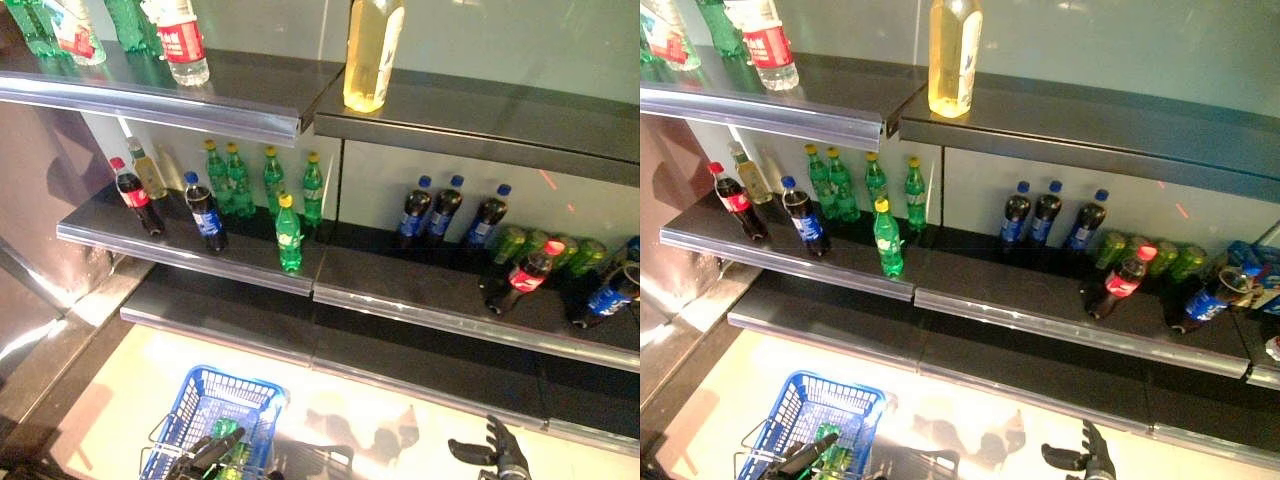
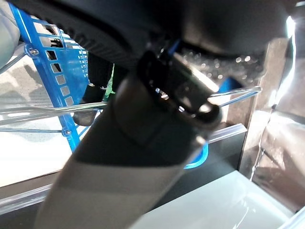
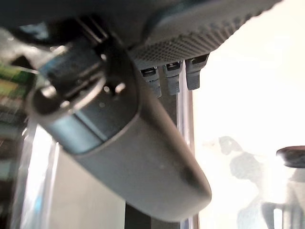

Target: Pick up the drink and place into the basket.

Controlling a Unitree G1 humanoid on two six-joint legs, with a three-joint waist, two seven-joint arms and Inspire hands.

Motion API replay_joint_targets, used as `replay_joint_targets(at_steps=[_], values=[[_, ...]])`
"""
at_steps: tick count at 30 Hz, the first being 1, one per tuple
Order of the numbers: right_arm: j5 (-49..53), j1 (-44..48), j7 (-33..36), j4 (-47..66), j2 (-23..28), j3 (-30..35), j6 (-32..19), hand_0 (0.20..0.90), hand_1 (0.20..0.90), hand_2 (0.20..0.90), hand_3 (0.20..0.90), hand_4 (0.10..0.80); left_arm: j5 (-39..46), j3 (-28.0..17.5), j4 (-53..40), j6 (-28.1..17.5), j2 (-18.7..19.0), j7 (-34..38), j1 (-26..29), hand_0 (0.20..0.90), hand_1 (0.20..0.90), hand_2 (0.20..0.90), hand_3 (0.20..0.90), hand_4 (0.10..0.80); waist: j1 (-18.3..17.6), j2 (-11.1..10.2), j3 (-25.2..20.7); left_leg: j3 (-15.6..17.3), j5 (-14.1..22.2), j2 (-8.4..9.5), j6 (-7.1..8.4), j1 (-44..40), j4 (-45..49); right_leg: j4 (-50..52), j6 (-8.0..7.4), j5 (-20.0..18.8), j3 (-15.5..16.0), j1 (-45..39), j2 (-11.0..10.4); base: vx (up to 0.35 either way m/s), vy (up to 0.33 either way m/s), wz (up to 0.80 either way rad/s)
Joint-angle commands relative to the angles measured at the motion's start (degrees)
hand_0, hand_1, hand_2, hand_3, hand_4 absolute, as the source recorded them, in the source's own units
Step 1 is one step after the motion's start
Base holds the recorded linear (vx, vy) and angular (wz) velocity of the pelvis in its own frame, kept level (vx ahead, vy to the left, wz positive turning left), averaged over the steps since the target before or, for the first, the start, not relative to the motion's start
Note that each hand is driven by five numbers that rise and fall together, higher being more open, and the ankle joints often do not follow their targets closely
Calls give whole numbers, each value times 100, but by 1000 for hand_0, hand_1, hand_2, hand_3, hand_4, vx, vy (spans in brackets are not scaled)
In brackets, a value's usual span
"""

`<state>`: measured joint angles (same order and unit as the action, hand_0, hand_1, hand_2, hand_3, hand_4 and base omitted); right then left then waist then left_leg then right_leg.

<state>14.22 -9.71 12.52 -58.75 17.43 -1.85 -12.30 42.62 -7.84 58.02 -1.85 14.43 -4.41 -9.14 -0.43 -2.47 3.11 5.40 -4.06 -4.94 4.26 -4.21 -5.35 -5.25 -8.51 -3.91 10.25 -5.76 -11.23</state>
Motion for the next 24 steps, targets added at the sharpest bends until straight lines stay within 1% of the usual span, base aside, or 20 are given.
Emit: replay_joint_targets(at_steps=[1, 4, 6, 7, 8, 9, 10, 11, 13, 14, 15, 17, 18, 19, 21, 22, 23, 24], values=[[329, 455, 13, -121, 276, 365, -414, 900, 900, 900, 900, 800, -617, 82, -88, -909, 417, -560, 623, 300, 300, 300, 200, 100, -21, 307, 6, 255, 538, 160, -143, -245, 35, 69, -82, 57, -114, -127, 78, 3, 14, -20], [270, 484, -201, -729, 270, 334, -403, 900, 900, 900, 900, 800, -494, 227, 193, -990, 416, -667, 699, 300, 300, 300, 200, 100, -75, 279, 22, 225, 579, 186, -180, -274, 35, 83, -51, 75, -272, -108, 144, 24, 25, -25], [257, 496, -233, -815, 265, 312, -362, 900, 900, 900, 900, 800, -469, 242, 217, -1002, 405, -693, 702, 300, 300, 300, 200, 100, -69, 270, 38, 190, 590, 202, -194, -304, 35, 89, -43, 75, -321, -100, 161, 26, 38, -17], [261, 515, -274, -871, 273, 285, -225, 900, 900, 900, 900, 800, -463, 249, 202, -987, 383, -764, 680, 300, 300, 300, 200, 100, -63, 252, 53, 129, 601, 238, -208, -358, 35, 91, -33, 70, -415, -80, 184, 15, 65, -24], [187, 539, -338, -897, 299, 282, -188, 900, 900, 900, 900, 800, -420, 266, 192, -991, 363, -767, 675, 300, 300, 300, 200, 100, -35, 234, 85, -20, 628, 308, -230, -413, 75, 98, -20, 65, -529, -73, 196, 6, 116, -35], [123, 628, -393, -838, 364, 247, -92, 900, 900, 900, 900, 800, -404, 283, 154, -978, 291, -774, 678, 300, 300, 300, 200, 100, 41, 182, 176, -462, 853, 500, -321, -328, 434, 143, -6, 46, -757, -27, 174, -14, 130, -62], [181, 682, -382, -821, 391, 227, -29, 900, 900, 900, 900, 800, -431, 304, 160, -978, 260, -830, 684, 300, 300, 300, 200, 100, 64, 164, 216, -545, 938, 555, -358, -287, 545, 173, -9, 42, -847, 11, 161, -45, 243, -102], [278, 778, -431, -852, 437, 225, 98, 900, 900, 900, 900, 800, -392, 370, 265, -1002, 197, -853, 746, 300, 300, 300, 200, 100, 27, 138, 299, -527, 1043, 637, -400, -216, 706, 155, -42, -39, -1008, 91, 155, -77, 255, -139], [280, 789, -584, -912, 415, 294, 96, 900, 900, 900, 900, 800, -529, 467, 304, -928, 160, -794, 867, 300, 300, 300, 200, 100, -26, 105, 368, -403, 1025, 723, -394, -160, 714, 25, -185, -360, -1109, 308, 113, -126, 172, -159], [262, 801, -695, -963, 391, 305, 110, 900, 900, 900, 900, 800, -559, 524, 322, -922, 188, -736, 904, 300, 300, 300, 200, 100, -29, 73, 401, -321, 1048, 738, -378, -169, 733, 25, -295, -547, -1009, 525, 63, -106, 35, -145], [245, 809, -747, -991, 376, 296, 104, 900, 900, 900, 900, 800, -542, 541, 315, -905, 211, -692, 910, 300, 300, 300, 200, 100, -15, 61, 422, -261, 1065, 732, -361, -185, 733, 25, -339, -634, -876, 619, 35, -90, -3, -153], [312, 835, -805, -1022, 336, 295, 231, 900, 900, 900, 900, 800, -648, 514, 272, -807, 302, -616, 911, 300, 300, 300, 200, 100, 51, 36, 494, -7, 1047, 687, -307, -267, 631, 25, -442, -791, -370, 838, -59, -113, -4, -151], [239, 808, -878, -1059, 293, 323, 224, 900, 900, 900, 900, 800, -630, 453, 250, -744, 371, -543, 893, 300, 300, 300, 200, 100, 47, 24, 521, 109, 1000, 656, -291, -324, 524, 50, -443, -905, -212, 902, -97, -132, -17, -139], [237, 782, -915, -1109, 270, 328, 197, 900, 900, 900, 900, 800, -659, 418, 288, -737, 420, -571, 881, 300, 300, 300, 200, 100, 34, 33, 530, 176, 948, 639, -306, -366, 431, 217, -423, -933, -210, 929, -110, -135, -21, -130], [222, 752, -946, -1179, 244, 308, 133, 900, 900, 900, 900, 800, -678, 413, 412, -770, 483, -681, 860, 300, 300, 300, 200, 100, 35, 87, 489, 379, 835, 609, -362, -377, 284, 681, -360, -834, -180, 934, -143, -121, -18, -110], [223, 741, -961, -1200, 243, 300, 107, 900, 900, 900, 900, 800, -646, 409, 458, -791, 498, -729, 845, 300, 300, 300, 200, 100, 31, 127, 450, 515, 779, 586, -381, -372, 211, 837, -331, -766, -90, 905, -151, -138, -53, -84], [197, 717, -1000, -1259, 220, 306, 0, 900, 900, 900, 900, 800, -575, 358, 517, -834, 501, -787, 807, 300, 300, 300, 200, 100, 45, 195, 366, 767, 723, 554, -408, -402, 68, 996, -290, -638, 90, 829, -179, -120, -87, -83], [154, 708, -1018, -1270, 209, 310, -36, 900, 900, 900, 900, 800, -568, 342, 523, -845, 509, -812, 789, 300, 300, 300, 200, 100, 52, 211, 317, 869, 728, 545, -418, -408, 35, 980, -271, -579, 196, 767, -179, -82, -120, -90]])
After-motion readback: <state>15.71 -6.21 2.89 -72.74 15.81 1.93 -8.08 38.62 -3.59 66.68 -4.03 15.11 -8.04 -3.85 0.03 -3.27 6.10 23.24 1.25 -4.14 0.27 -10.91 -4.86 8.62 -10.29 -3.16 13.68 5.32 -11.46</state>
